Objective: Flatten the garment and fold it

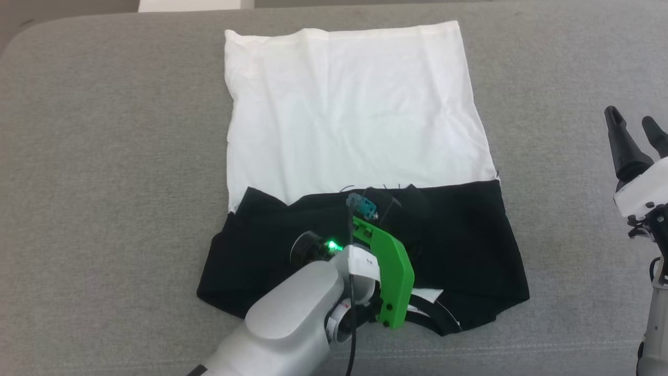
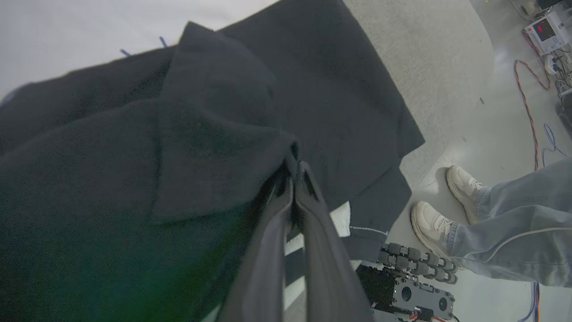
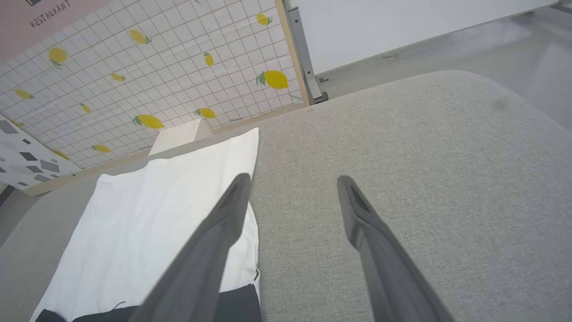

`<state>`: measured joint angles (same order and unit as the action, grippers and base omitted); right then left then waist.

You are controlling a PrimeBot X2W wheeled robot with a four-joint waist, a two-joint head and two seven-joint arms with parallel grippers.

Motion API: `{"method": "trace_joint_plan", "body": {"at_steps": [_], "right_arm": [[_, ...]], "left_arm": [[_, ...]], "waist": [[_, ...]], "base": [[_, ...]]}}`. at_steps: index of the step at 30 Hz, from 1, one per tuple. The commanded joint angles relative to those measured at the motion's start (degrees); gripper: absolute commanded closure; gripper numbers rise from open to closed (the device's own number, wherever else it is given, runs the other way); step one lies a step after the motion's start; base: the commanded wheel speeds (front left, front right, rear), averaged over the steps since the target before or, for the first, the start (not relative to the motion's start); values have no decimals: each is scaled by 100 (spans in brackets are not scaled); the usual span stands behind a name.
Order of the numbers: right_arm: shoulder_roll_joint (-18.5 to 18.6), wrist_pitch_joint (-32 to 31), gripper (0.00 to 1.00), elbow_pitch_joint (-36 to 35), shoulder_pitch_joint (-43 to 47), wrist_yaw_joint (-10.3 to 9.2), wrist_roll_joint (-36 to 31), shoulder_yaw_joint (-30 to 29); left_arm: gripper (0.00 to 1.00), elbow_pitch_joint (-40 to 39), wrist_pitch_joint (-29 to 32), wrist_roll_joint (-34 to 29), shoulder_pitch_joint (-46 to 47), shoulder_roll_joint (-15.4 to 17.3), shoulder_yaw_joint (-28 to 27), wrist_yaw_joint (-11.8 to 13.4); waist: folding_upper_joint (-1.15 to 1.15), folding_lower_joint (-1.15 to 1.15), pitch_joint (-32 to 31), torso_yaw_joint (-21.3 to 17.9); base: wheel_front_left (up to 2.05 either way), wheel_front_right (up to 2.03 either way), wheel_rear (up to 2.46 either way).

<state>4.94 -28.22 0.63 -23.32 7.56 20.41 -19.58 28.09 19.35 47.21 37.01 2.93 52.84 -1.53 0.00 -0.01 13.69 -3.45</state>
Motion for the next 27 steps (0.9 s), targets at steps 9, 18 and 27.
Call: {"method": "trace_joint_plan", "body": {"at_steps": [9,18,27], "right_arm": [[4,93,0,180,82,-8,-11,-82],[-29,30,0,208,206,-8,-71,-109],[-20,-60,0,49,206,-8,-86,-64]], "left_arm": [[0,378,907,880,227,-5,463,-183],[0,-320,1494,1666,723,322,-262,-28],[0,-1148,-58,1644,709,1370,-1820,525]], "waist": [[0,1,-157,14],[0,1,-589,329],[0,1,-576,471]], "base": [[0,0,0],[0,0,0],[0,0,0]]}}
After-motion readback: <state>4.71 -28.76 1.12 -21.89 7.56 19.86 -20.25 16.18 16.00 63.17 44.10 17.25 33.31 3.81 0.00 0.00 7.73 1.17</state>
